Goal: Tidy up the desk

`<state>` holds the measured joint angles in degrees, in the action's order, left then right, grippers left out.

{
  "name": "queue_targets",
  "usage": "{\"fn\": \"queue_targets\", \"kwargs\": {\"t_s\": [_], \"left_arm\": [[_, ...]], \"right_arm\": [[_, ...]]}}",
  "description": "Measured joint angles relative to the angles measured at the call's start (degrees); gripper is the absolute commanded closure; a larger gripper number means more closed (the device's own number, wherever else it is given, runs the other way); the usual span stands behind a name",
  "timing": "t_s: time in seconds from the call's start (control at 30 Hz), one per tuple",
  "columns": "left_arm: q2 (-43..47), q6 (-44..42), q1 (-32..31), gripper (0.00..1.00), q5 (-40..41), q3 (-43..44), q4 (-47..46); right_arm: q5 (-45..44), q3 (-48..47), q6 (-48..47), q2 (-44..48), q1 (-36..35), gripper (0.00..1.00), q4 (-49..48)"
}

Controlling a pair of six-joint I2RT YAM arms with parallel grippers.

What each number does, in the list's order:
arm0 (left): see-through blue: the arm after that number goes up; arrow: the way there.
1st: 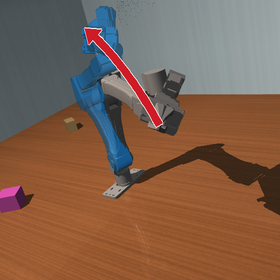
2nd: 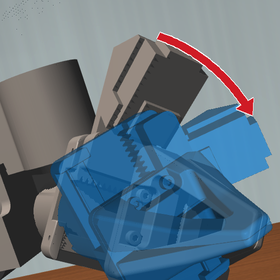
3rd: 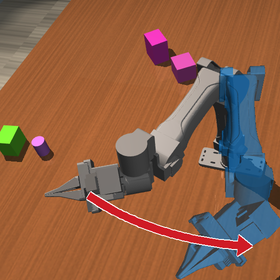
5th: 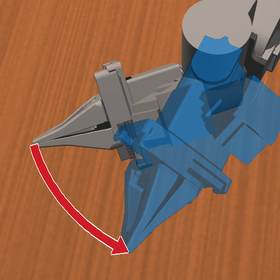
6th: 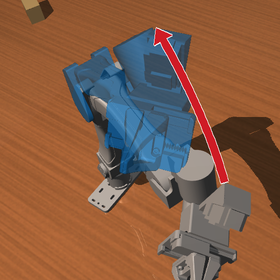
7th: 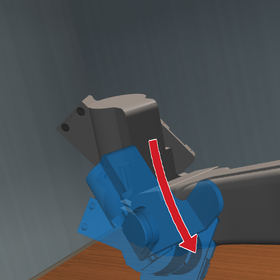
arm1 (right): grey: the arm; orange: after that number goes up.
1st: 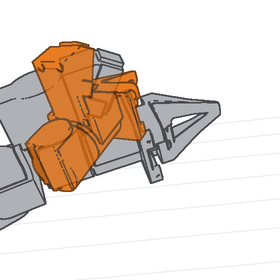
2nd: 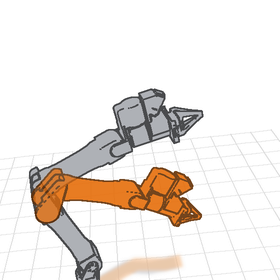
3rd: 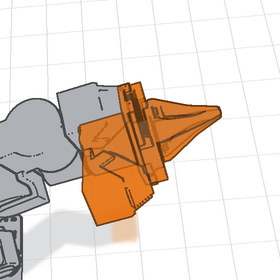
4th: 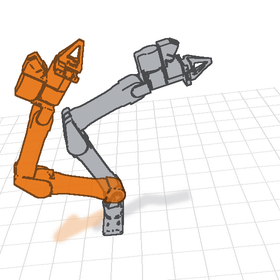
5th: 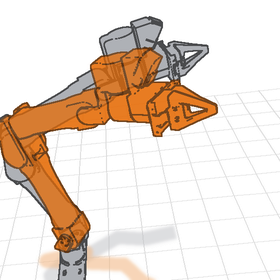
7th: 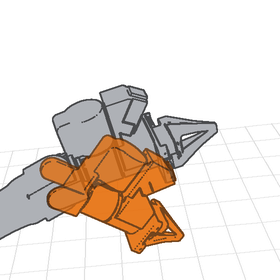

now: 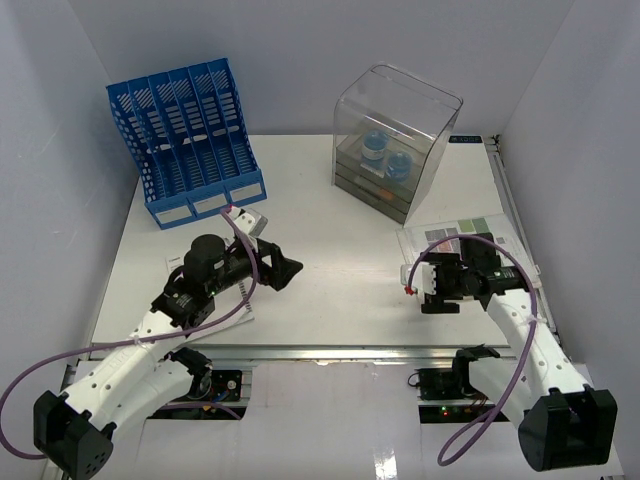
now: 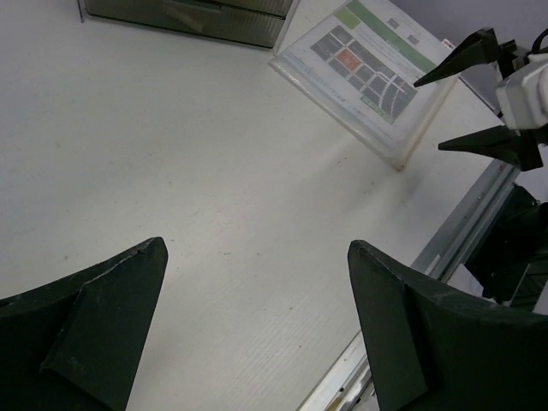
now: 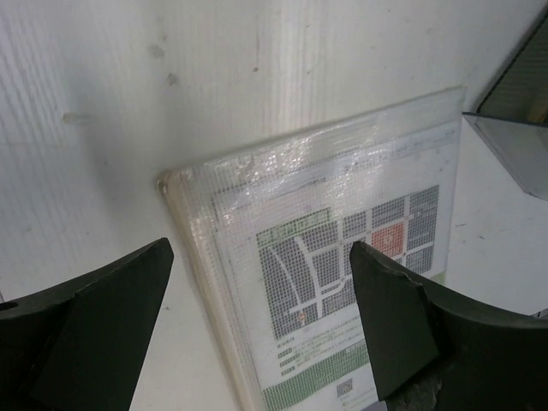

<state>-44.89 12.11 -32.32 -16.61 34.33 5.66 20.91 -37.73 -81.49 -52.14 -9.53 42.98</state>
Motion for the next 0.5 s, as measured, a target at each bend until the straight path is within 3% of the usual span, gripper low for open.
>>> {"fn": "queue_targets", "kwargs": {"t_s": [0.2,0.5], "left_arm": [[1.37,6.15,0.00,0.02,-1.27,-0.04,0.80],[4.00,11.70,0.00,0.02,4.32,3.21,8.47]], "right_arm": [[-2.53,4.23,-11.38,0.64,2.39,0.11,1.98],[-3.81,4.62,-15.51,-8.45,4.03,0.13,1.65]]}}
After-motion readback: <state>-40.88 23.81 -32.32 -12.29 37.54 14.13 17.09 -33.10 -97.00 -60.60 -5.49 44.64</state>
